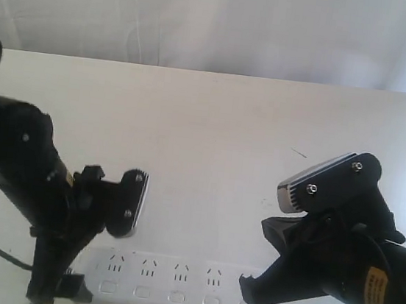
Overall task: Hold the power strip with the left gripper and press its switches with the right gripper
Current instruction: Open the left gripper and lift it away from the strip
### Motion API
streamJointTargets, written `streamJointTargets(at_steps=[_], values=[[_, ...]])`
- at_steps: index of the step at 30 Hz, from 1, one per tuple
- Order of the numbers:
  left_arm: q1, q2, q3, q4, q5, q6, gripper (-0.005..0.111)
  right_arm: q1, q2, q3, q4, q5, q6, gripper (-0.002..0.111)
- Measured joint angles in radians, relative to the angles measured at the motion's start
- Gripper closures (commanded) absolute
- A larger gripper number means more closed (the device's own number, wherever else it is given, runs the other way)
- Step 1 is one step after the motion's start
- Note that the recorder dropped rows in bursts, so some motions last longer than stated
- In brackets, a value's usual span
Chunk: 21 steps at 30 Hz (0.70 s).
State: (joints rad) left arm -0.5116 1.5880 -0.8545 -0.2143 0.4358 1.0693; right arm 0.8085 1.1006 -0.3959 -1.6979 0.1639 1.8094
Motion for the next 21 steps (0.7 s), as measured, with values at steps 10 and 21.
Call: streamJointTargets(at_steps=[10, 21], values=[[0.000, -0.450, -0.142, -0.055, 0.379, -0.178, 0.097, 0.000, 0.026, 0.000, 0.000, 0.016, 0.034, 0.108], [0.000, -0.591, -0.146, -0.110, 0.456, -0.224, 0.107, 0.000, 0.026, 0.000, 0.000, 0.009, 0.049, 0.108]])
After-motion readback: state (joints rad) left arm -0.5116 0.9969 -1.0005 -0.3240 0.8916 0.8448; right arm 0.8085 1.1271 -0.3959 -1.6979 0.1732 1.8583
